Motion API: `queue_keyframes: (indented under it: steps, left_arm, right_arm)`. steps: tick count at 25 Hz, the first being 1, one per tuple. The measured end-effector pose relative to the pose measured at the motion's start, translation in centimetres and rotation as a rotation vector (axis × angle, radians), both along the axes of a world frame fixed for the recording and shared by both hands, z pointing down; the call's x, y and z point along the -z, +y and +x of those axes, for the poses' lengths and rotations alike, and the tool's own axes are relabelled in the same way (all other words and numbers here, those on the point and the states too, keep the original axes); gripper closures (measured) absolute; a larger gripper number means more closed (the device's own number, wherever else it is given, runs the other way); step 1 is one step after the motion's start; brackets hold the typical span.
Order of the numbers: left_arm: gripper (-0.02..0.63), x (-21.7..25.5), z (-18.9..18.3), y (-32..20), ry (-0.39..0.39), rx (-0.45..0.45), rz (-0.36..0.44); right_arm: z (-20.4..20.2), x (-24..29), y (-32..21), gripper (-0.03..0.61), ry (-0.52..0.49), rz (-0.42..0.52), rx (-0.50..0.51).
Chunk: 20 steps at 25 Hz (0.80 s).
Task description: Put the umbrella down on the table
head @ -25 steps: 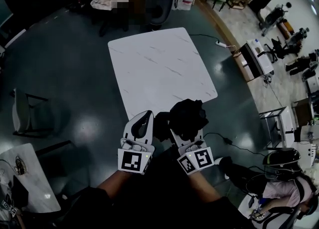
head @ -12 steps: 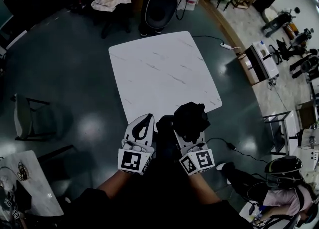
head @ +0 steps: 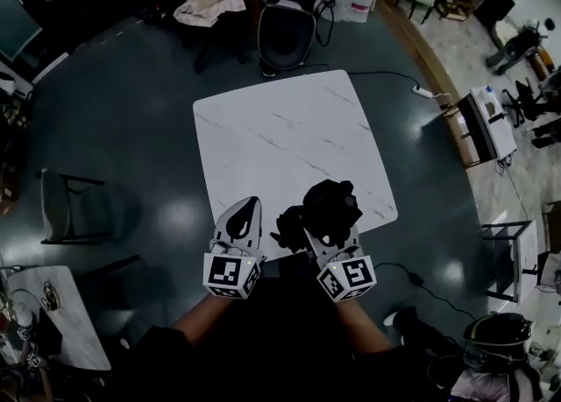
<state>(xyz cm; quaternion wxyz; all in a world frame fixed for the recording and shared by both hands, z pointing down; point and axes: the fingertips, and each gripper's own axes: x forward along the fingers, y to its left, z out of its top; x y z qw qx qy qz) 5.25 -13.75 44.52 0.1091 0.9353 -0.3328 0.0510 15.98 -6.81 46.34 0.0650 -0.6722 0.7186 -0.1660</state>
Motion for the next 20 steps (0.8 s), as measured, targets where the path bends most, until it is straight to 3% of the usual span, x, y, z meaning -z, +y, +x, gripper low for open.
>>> queue_keyframes:
  steps: [10, 17, 20]
  left_arm:
    - [0.595, -2.6, 5.6, -3.3, -0.035, 0.078, -0.015]
    - [0.597, -3.9, 4.5, -6.2, -0.07, 0.193, -0.041]
    - [0.597, -4.0, 4.2, -6.6, -0.066, 0.201, -0.054]
  right_arm:
    - [5.3, -9.1, -5.4, 0.262, -0.008, -0.186, 0.134]
    - [5.4, -16.4, -9.5, 0.262, -0.012, -0.338, 0.219]
    - [4.8, -18.5, -11.0, 0.262, -0.005, -0.393, 0.256]
